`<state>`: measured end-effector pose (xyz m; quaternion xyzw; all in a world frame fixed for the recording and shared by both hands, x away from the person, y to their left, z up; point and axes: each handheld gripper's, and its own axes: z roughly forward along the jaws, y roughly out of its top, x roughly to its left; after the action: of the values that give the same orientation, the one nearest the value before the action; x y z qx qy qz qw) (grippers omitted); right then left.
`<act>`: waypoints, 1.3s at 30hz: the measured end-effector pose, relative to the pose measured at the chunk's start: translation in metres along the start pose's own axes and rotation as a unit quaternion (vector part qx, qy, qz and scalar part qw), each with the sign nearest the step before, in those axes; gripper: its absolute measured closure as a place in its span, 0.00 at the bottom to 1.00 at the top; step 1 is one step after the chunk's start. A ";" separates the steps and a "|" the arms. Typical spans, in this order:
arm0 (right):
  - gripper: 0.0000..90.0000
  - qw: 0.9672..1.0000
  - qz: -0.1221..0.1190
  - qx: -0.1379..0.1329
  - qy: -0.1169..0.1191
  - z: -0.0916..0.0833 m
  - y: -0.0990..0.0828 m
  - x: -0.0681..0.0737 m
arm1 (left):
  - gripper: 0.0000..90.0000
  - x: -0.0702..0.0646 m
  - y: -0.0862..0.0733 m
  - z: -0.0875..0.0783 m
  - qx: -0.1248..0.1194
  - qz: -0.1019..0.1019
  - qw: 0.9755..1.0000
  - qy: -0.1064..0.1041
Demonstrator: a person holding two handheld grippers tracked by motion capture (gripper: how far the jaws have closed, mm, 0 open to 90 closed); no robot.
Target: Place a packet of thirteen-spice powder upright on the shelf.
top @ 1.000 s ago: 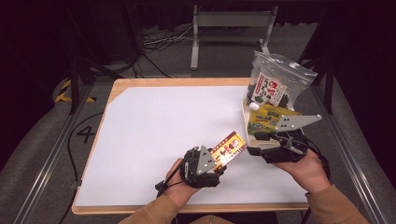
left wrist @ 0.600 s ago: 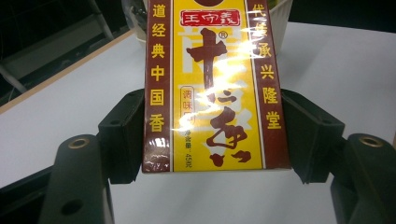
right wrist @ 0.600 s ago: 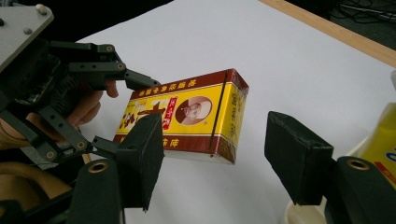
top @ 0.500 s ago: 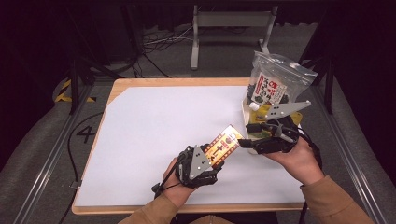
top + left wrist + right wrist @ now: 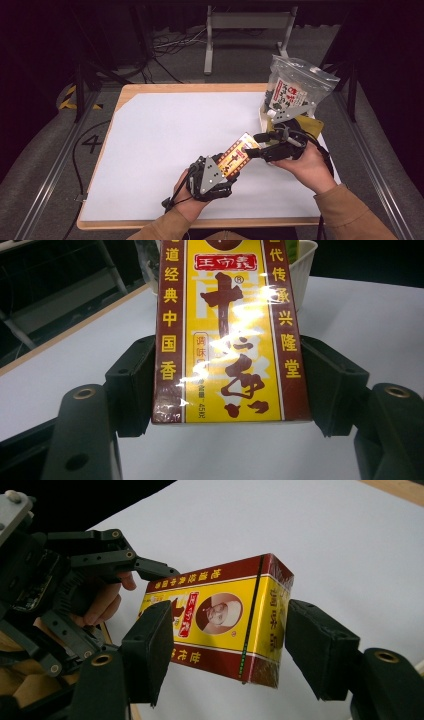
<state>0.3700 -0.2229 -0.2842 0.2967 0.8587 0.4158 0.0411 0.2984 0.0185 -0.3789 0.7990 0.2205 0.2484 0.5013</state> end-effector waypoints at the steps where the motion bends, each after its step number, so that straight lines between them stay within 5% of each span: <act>1: 0.40 1.000 0.005 0.001 0.004 0.001 0.000 -0.001 | 0.35 0.000 0.000 0.000 -0.001 0.000 1.000 0.000; 5: 0.36 0.999 0.038 0.009 0.032 0.007 -0.001 -0.007 | 0.36 0.000 0.000 -0.001 -0.008 -0.002 1.000 0.001; 15: 0.38 0.997 0.044 0.028 0.048 0.019 -0.003 -0.006 | 0.36 -0.001 0.000 -0.003 -0.013 0.001 1.000 0.000; 24: 0.50 0.996 0.056 0.030 0.057 0.016 -0.002 -0.006 | 0.36 -0.001 0.000 -0.002 -0.006 0.005 1.000 0.000; 30: 0.66 0.994 0.068 0.023 0.086 0.011 -0.002 -0.008 | 0.36 -0.004 -0.002 0.002 0.005 0.013 1.000 0.005; 39: 0.71 0.994 0.058 0.015 0.086 0.008 0.001 -0.001 | 0.35 -0.005 -0.003 0.003 0.008 0.026 1.000 0.013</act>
<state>0.3738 -0.2171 -0.2892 0.3100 0.8466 0.4282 -0.0621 0.2958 0.0142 -0.3835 0.8053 0.2085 0.2701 0.4849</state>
